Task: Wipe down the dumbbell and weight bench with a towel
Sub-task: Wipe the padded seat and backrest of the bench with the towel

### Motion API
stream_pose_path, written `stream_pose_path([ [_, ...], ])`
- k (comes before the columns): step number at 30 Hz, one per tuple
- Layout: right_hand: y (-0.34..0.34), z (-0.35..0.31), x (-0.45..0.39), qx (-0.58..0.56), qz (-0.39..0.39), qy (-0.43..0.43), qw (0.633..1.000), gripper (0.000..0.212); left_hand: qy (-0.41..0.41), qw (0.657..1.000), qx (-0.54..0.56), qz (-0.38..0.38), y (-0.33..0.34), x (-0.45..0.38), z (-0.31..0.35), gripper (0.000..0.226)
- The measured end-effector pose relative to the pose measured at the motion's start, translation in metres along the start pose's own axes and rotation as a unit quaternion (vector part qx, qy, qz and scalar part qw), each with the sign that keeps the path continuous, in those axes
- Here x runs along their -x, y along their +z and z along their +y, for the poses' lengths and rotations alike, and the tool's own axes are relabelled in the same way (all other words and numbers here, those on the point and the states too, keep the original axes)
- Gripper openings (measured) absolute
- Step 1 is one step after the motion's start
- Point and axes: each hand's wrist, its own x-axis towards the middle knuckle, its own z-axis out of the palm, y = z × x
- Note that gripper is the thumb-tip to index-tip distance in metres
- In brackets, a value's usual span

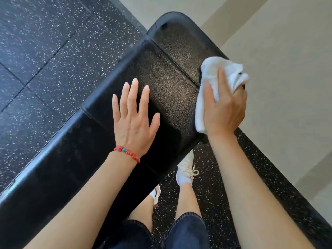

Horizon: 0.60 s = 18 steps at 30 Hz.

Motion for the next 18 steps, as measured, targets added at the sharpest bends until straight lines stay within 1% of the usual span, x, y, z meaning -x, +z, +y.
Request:
stream_pose_path([
  [3,-0.009,0.015,0.020,-0.008,-0.037,-0.059,0.998,0.043,-0.013,1.000,-0.002,0.001,0.000,-0.019,0.008,0.060],
  [6,-0.017,0.029,0.026,0.005,-0.070,-0.099,0.993,0.042,-0.025,1.000,0.003,-0.008,0.002,-0.030,0.014,0.061],
  [9,-0.013,0.023,0.000,0.012,-0.064,-0.148,0.987,0.041,-0.027,0.999,-0.008,-0.015,0.008,-0.032,0.017,0.062],
  [11,-0.001,0.007,-0.028,0.000,-0.056,-0.200,0.978,0.041,-0.030,0.999,-0.021,-0.007,0.013,-0.032,0.015,0.062],
  [14,0.018,-0.016,-0.066,-0.024,-0.074,-0.258,0.963,0.038,-0.028,0.999,-0.027,0.006,0.017,-0.032,0.013,0.062],
  [16,0.019,-0.019,-0.072,-0.027,-0.083,-0.273,0.958,0.038,-0.029,0.999,-0.024,0.008,0.017,-0.032,0.014,0.062],
  [18,0.016,-0.009,-0.066,-0.024,-0.070,-0.309,0.948,0.036,-0.034,0.999,-0.017,0.007,0.015,-0.032,0.015,0.062],
])
